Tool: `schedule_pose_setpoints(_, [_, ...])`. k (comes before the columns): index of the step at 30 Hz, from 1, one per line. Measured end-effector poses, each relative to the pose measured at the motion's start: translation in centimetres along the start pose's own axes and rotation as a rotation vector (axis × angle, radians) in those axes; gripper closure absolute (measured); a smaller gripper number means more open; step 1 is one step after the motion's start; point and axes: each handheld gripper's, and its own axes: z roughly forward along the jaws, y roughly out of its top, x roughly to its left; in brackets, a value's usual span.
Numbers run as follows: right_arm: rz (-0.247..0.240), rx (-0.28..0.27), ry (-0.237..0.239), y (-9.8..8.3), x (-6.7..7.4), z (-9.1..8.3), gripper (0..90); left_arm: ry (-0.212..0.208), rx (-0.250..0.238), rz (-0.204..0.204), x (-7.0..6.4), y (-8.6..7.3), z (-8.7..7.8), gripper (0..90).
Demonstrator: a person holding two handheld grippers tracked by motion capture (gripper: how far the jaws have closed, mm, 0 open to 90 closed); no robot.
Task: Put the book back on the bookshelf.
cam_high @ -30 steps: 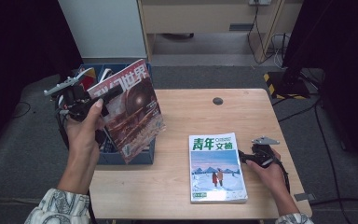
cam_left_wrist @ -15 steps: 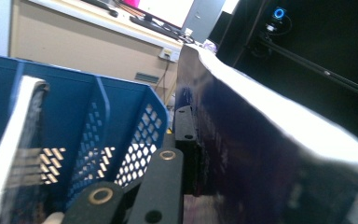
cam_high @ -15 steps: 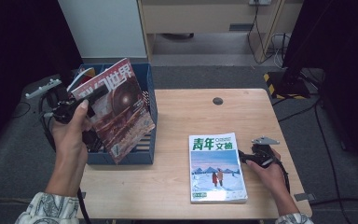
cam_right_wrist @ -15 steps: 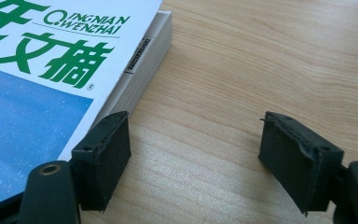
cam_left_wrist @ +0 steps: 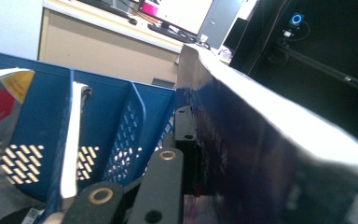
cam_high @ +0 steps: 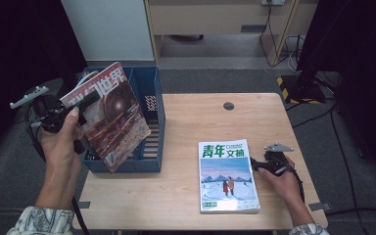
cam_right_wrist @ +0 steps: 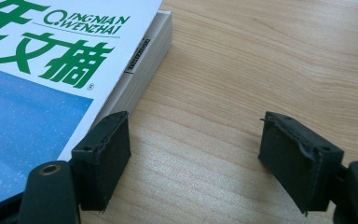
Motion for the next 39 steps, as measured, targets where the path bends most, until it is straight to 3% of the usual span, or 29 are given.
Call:
schedule_pose_setpoints(13, [0.002,0.001,-0.001,0.0,0.0,0.0,24.4,0.065,-0.021,-0.001,1.4,0.4,-1.6,83.4])
schedule_pose_setpoints(23, [0.002,0.001,-0.001,0.0,0.0,0.0,24.4,0.116,-0.043,0.002,2.1,1.0,-1.5,83.5])
schedule_pose_setpoints(35, [0.002,0.001,-0.001,0.0,0.0,0.0,24.3,0.199,-0.07,0.053,2.8,1.2,0.1,83.5])
schedule_pose_setpoints(39, [0.002,0.001,-0.001,0.0,0.0,0.0,24.4,0.208,-0.074,0.041,3.1,1.1,1.0,83.5])
